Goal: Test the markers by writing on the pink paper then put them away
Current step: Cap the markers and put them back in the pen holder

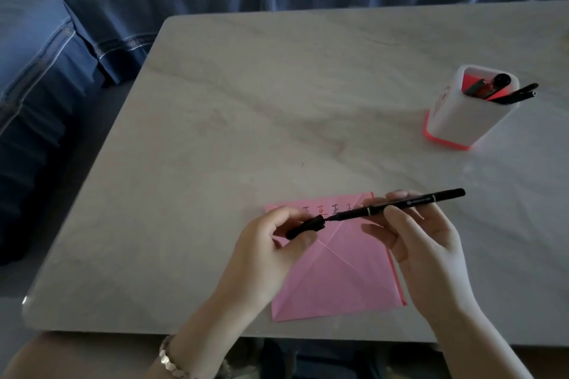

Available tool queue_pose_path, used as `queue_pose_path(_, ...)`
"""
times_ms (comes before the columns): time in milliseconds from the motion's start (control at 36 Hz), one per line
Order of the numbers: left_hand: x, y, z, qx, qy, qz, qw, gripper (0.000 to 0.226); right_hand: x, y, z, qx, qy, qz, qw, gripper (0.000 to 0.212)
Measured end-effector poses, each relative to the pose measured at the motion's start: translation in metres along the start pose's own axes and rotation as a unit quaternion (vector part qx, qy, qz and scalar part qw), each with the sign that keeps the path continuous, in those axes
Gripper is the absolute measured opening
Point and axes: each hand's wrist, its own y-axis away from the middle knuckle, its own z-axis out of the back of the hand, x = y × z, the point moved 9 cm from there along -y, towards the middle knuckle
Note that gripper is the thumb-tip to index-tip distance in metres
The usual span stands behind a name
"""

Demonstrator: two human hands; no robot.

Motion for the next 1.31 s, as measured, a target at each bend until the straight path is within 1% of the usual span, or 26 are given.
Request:
queue_pose_path(56, -0.003, 0.001, -0.002, 0.003, -0.006, -0.009, 1.0, 0.024, -0.003, 0.002, 0.001, 0.005, 0.019, -0.005, 1.0, 0.027)
queue_pose_path(139, -0.009, 0.005, -0.008, 0.015, -0.036, -0.027, 0.999, 0.025, -0.01, 0.008, -0.005, 0.042, 0.019, -0.028, 0.999, 0.01)
queue_pose_path(167, -0.011, 0.007, -0.011, 0.021, -0.048, -0.035, 0.998, 0.024, -0.013, 0.01, -0.007, 0.054, 0.012, -0.039, 0.998, 0.012)
queue_pose_path(222, -0.016, 0.01, -0.017, 0.039, -0.067, -0.053, 0.996, 0.018, -0.018, 0.013, -0.008, 0.067, 0.011, -0.053, 0.996, 0.04)
queue_pose_path(250, -0.017, 0.011, -0.02, 0.048, -0.073, -0.06, 0.994, 0.014, -0.019, 0.013, -0.006, 0.057, 0.016, -0.057, 0.997, 0.053)
queue_pose_path(278, -0.018, 0.012, -0.023, 0.057, -0.074, -0.063, 0.994, 0.011, -0.02, 0.014, -0.002, 0.04, 0.026, -0.056, 0.997, 0.06)
queue_pose_path(306, -0.018, 0.012, -0.026, 0.067, -0.069, -0.061, 0.993, 0.009, -0.019, 0.014, 0.002, 0.025, 0.035, -0.052, 0.998, 0.063)
queue_pose_path(389, -0.017, 0.012, -0.035, 0.096, -0.049, -0.047, 0.993, 0.003, -0.014, 0.015, 0.008, -0.008, 0.033, -0.026, 0.999, 0.065)
queue_pose_path(472, -0.019, 0.013, -0.042, 0.113, -0.047, -0.046, 0.991, 0.006, -0.012, 0.016, 0.013, -0.02, 0.022, -0.017, 0.999, 0.066)
queue_pose_path(583, -0.015, 0.012, -0.047, 0.129, -0.045, -0.023, 0.99, 0.013, -0.011, 0.02, 0.013, -0.001, 0.023, -0.016, 1.0, 0.054)
queue_pose_path(667, -0.013, 0.012, -0.048, 0.141, -0.03, -0.005, 0.99, 0.016, -0.01, 0.021, 0.012, 0.017, 0.034, -0.012, 0.999, 0.05)
queue_pose_path(722, -0.011, 0.012, -0.051, 0.155, 0.005, 0.015, 0.988, 0.021, -0.006, 0.022, 0.009, 0.034, 0.046, -0.007, 0.998, 0.048)
queue_pose_path(778, -0.005, 0.014, -0.056, 0.18, 0.092, 0.07, 0.977, 0.023, -0.003, 0.021, 0.005, 0.053, 0.053, -0.003, 0.997, 0.045)
queue_pose_path(806, -0.002, 0.016, -0.061, 0.2, 0.154, 0.109, 0.962, 0.024, -0.002, 0.021, 0.004, 0.06, 0.053, 0.0, 0.997, 0.043)
queue_pose_path(861, 0.0, 0.021, -0.071, 0.236, 0.263, 0.171, 0.92, 0.028, 0.001, 0.019, 0.001, 0.075, 0.057, 0.005, 0.996, 0.04)
queue_pose_path(889, 0.0, 0.022, -0.073, 0.242, 0.287, 0.187, 0.908, 0.03, 0.001, 0.018, 0.001, 0.081, 0.057, 0.005, 0.995, 0.04)
queue_pose_path(917, -0.001, 0.022, -0.074, 0.24, 0.291, 0.192, 0.906, 0.031, 0.0, 0.016, 0.001, 0.083, 0.054, 0.0, 0.995, 0.04)
queue_pose_path(944, -0.002, 0.019, -0.073, 0.228, 0.268, 0.18, 0.919, 0.033, -0.002, 0.014, 0.003, 0.081, 0.047, -0.008, 0.996, 0.041)
queue_pose_path(972, -0.005, 0.014, -0.069, 0.206, 0.218, 0.148, 0.942, 0.033, -0.005, 0.012, 0.006, 0.072, 0.035, -0.019, 0.997, 0.043)
queue_pose_path(1000, -0.01, 0.009, -0.063, 0.178, 0.145, 0.097, 0.968, 0.031, -0.009, 0.01, 0.01, 0.057, 0.023, -0.028, 0.998, 0.044)
queue_pose_path(1028, -0.019, 0.004, -0.058, 0.15, 0.063, 0.036, 0.986, 0.029, -0.013, 0.007, 0.015, 0.039, 0.01, -0.037, 0.999, 0.044)
queue_pose_path(1056, -0.027, 0.0, -0.056, 0.128, -0.013, -0.024, 0.991, 0.026, -0.016, 0.005, 0.019, 0.02, -0.003, -0.045, 0.999, 0.041)
queue_pose_path(1111, -0.039, -0.004, -0.058, 0.109, -0.128, -0.112, 0.979, 0.024, -0.02, 0.003, 0.025, -0.016, -0.028, -0.061, 0.998, 0.027)
queue_pose_path(1167, -0.045, -0.011, -0.063, 0.096, -0.171, -0.151, 0.969, 0.024, -0.018, 0.0, 0.03, -0.039, -0.043, -0.065, 0.996, 0.015)
queue_pose_path(1222, -0.047, -0.021, -0.07, 0.097, -0.158, -0.147, 0.972, 0.022, -0.009, -0.006, 0.036, -0.052, -0.038, -0.053, 0.997, 0.005)
queue_pose_path(1306, -0.054, -0.04, -0.083, 0.103, -0.15, -0.14, 0.973, 0.017, 0.015, -0.016, 0.048, -0.08, 0.022, 0.006, 0.996, 0.011)
